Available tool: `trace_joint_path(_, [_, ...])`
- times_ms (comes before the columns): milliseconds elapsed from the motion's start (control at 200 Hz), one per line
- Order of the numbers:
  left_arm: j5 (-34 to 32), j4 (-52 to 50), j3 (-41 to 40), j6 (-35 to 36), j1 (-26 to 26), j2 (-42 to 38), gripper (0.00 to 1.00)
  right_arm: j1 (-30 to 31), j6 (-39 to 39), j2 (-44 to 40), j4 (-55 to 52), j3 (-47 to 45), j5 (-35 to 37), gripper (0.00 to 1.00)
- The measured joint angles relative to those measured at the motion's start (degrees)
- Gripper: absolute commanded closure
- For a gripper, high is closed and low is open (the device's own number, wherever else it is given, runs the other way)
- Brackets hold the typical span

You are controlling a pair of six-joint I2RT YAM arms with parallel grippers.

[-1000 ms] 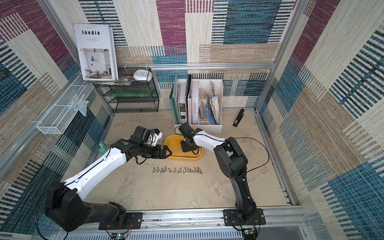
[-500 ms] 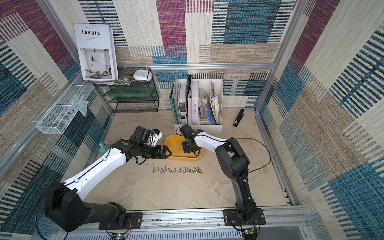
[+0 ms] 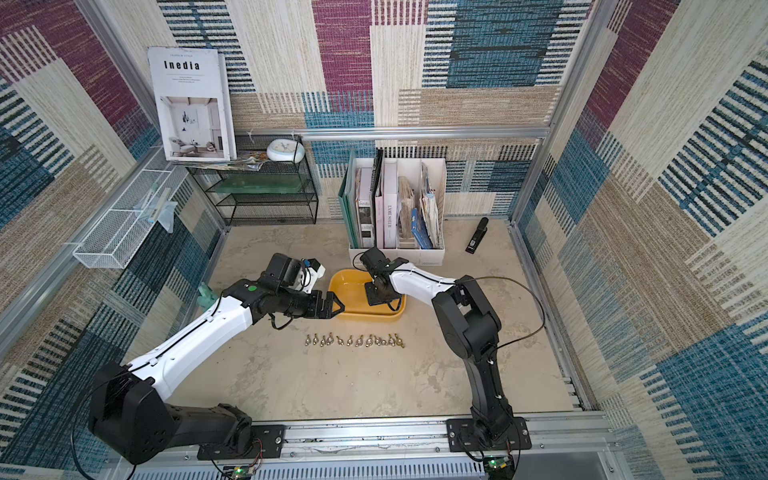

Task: Take out the wing nut from the storage box
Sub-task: Pick up the wing nut from the storage box, then place the wing nut at the center of the board.

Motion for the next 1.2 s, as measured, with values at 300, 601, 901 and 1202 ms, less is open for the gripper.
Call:
trace_joint_path(300, [1.11, 0.66, -0.61, -0.44, 0.00, -0.81, 0.01, 0.02, 0.26, -5.68, -0.35, -3.06, 1.29, 1.00])
trace_joint_path(601, [3.26, 2.27, -1.88, -1.33, -1.29, -2.19, 0.01, 0.07, 1.62, -15.54, -0.79, -10.78, 2.36, 1.00])
trace_joint_path(901, [3.61, 3.19, -2.62, -2.56, -5.81, -3.04, 0.01, 2.10, 3.52, -29.29, -1.14, -23.02, 3.41, 1.00])
trace_joint_path(1202, [2.89, 4.33, -3.32, -3.65, -10.84, -3.48, 0.01, 3.74, 4.90, -42.03, -0.79, -36.87, 3.19, 1.00])
